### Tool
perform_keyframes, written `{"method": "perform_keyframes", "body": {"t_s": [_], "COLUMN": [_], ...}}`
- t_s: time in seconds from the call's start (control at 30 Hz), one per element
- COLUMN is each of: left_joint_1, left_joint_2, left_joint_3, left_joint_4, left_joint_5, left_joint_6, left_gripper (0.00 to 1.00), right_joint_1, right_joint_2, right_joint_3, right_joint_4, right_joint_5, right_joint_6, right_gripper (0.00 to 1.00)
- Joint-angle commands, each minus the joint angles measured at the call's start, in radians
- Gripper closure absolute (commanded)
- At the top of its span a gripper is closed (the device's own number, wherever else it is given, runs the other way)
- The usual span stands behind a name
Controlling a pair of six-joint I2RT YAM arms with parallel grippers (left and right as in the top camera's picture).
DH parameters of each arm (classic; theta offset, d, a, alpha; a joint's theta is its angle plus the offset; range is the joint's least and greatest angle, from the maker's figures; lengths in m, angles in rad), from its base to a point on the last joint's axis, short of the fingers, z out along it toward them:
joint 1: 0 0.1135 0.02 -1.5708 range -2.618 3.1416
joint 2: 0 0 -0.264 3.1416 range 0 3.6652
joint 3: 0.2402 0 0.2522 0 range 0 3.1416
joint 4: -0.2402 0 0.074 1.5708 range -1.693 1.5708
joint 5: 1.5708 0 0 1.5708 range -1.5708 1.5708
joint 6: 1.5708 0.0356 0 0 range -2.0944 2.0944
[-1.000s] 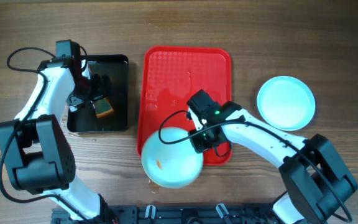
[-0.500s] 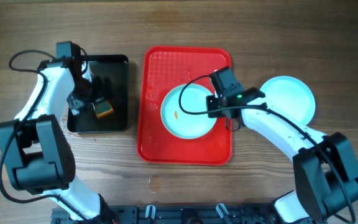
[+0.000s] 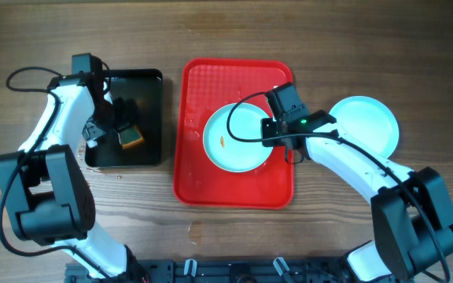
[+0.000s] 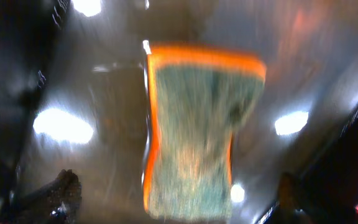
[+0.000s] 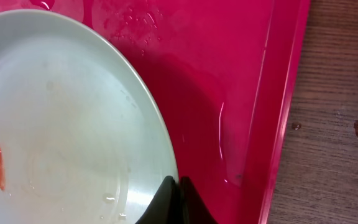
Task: Clean dirty plates on tray and stack at the side
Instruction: 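Move right gripper to the last plate and grasp its rim, then grasp the sponge in the black tray with the left gripper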
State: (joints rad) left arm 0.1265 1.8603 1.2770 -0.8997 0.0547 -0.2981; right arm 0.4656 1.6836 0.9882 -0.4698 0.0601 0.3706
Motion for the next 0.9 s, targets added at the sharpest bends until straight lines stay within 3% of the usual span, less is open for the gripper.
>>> {"method": "perform_keyframes", "body": {"t_s": [0.0,0.13,0.23,0.3,0.33,0.37,0.4,0.67,0.7,0.77,0.87], "left_joint_1": [0.001,-0.008,-0.026,-0.034,-0.038,-0.041,-0.043,-0.044,-0.044,-0.044,-0.044], "left_joint_2": [-0.013,-0.008,-0.007,-0.007,-0.007,-0.006,-0.007,-0.045,-0.055,-0.082,-0.115], "left_joint_3": [-0.002,-0.044,-0.120,-0.172,-0.196,-0.220,-0.242,-0.234,-0.224,-0.204,-0.198], "left_joint_4": [0.044,0.116,0.197,0.253,0.282,0.312,0.338,0.302,0.289,0.264,0.252], "left_joint_5": [-0.060,-0.029,-0.007,-0.007,-0.007,-0.007,-0.008,-0.004,-0.008,-0.024,-0.031], "left_joint_6": [-0.043,0.002,0.034,0.042,0.050,0.056,0.056,0.060,0.060,0.060,0.060], "left_gripper": [0.58,0.61,0.51,0.50,0.56,0.71,0.96,0.96,0.93,0.66,0.50], "right_joint_1": [-0.002,-0.002,-0.002,-0.002,-0.002,-0.002,-0.002,-0.002,-0.002,-0.002,-0.002], "right_joint_2": [-0.019,-0.019,-0.019,-0.019,-0.019,-0.019,-0.019,-0.019,-0.019,-0.019,-0.019], "right_joint_3": [0.016,0.016,0.016,0.016,0.016,0.016,0.016,0.016,0.016,0.016,0.016], "right_joint_4": [0.002,0.002,0.002,0.002,0.003,0.003,0.002,0.001,0.000,-0.002,-0.002], "right_joint_5": [-0.008,-0.008,-0.008,-0.008,-0.008,-0.008,-0.008,-0.016,-0.016,-0.016,-0.016], "right_joint_6": [0.025,0.026,0.026,0.026,0.027,0.030,0.032,0.032,0.032,0.033,0.032], "right_gripper": [0.96,0.96,0.96,0.96,0.96,0.96,0.96,0.96,0.96,0.96,0.96]}}
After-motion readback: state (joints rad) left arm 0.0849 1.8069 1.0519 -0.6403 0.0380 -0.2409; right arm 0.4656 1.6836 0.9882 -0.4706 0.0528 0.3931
